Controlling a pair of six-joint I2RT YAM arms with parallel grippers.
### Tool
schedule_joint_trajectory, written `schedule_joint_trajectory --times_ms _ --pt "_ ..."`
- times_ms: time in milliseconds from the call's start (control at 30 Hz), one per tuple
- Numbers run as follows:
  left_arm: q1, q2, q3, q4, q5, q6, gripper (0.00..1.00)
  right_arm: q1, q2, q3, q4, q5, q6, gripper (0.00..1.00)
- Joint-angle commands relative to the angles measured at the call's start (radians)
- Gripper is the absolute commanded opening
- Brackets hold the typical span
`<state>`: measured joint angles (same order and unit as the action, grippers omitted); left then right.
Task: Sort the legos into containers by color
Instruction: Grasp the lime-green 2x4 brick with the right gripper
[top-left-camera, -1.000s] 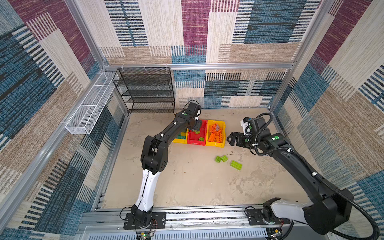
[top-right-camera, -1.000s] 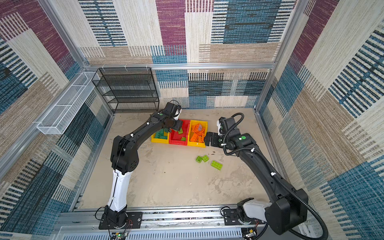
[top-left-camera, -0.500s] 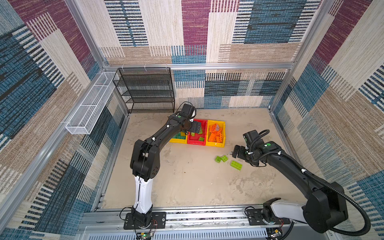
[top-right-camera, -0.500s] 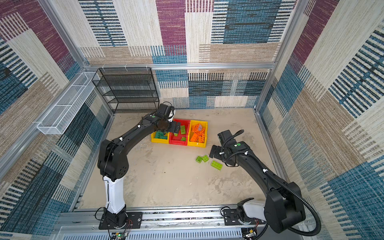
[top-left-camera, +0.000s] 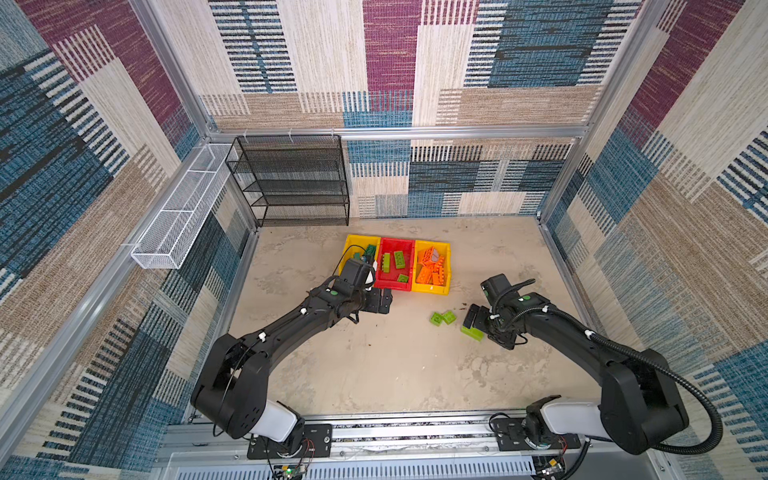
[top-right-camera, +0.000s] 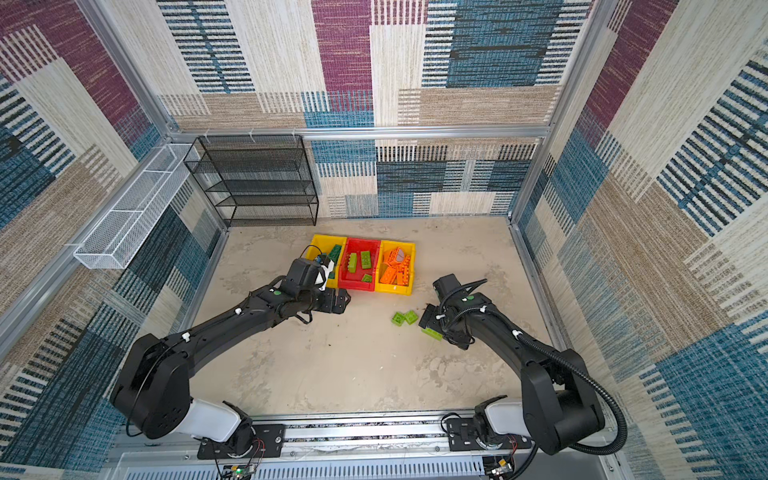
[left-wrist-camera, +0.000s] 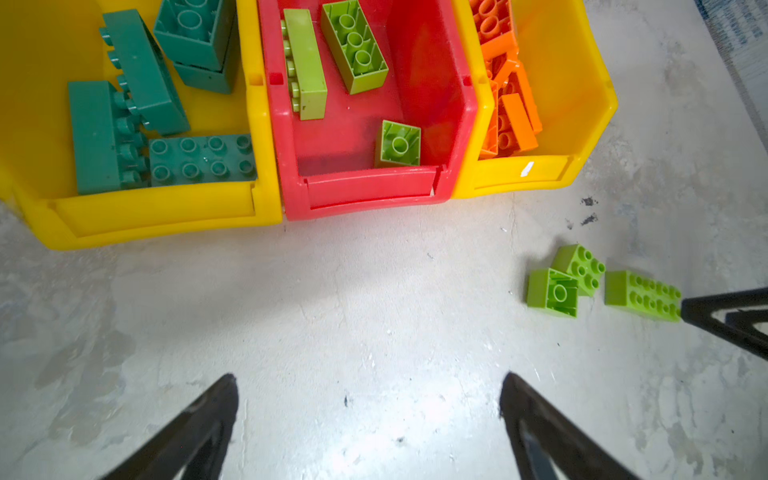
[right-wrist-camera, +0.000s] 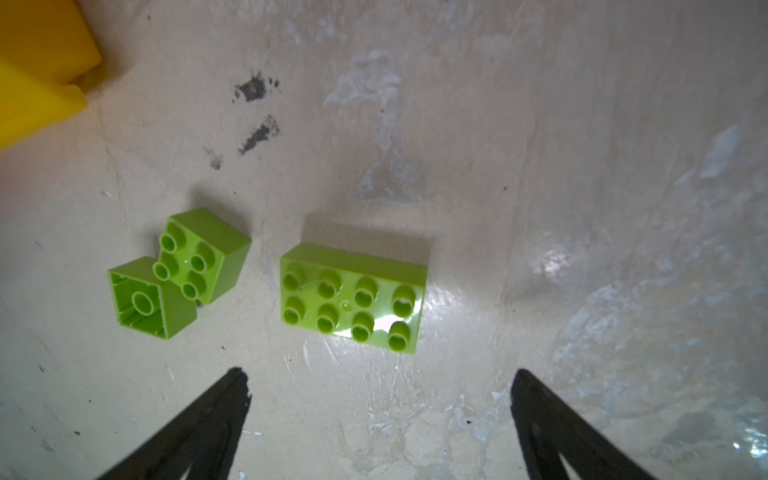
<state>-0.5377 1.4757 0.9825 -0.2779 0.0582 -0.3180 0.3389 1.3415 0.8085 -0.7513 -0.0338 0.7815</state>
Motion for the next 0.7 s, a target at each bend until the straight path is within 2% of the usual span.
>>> schedule_joint_trajectory --times_ms 0,267,467,567,667 --pt "-0.001 -0.027 -0.014 0.025 -0.006 0.000 0.99 0.001 0.038 0.024 0.045 0.026 0.020 1.00" --pt "-0.001 -0.049 -0.026 0.005 -0.034 0.052 0.99 0.007 0.161 0.057 0.048 0.043 0.022 1.00" --pt "0.002 -0.047 -0.040 0.018 -0.031 0.048 0.99 0.018 0.214 0.071 0.067 0.034 0.015 0.94" --pt "0.003 -0.046 -0.047 0.024 -0.028 0.039 0.99 0.023 0.246 0.085 0.061 0.040 0.004 0.89" --pt "0.004 -0.046 -0.051 0.025 -0.029 0.038 0.99 0.027 0.270 0.093 0.049 0.045 -0.006 0.74"
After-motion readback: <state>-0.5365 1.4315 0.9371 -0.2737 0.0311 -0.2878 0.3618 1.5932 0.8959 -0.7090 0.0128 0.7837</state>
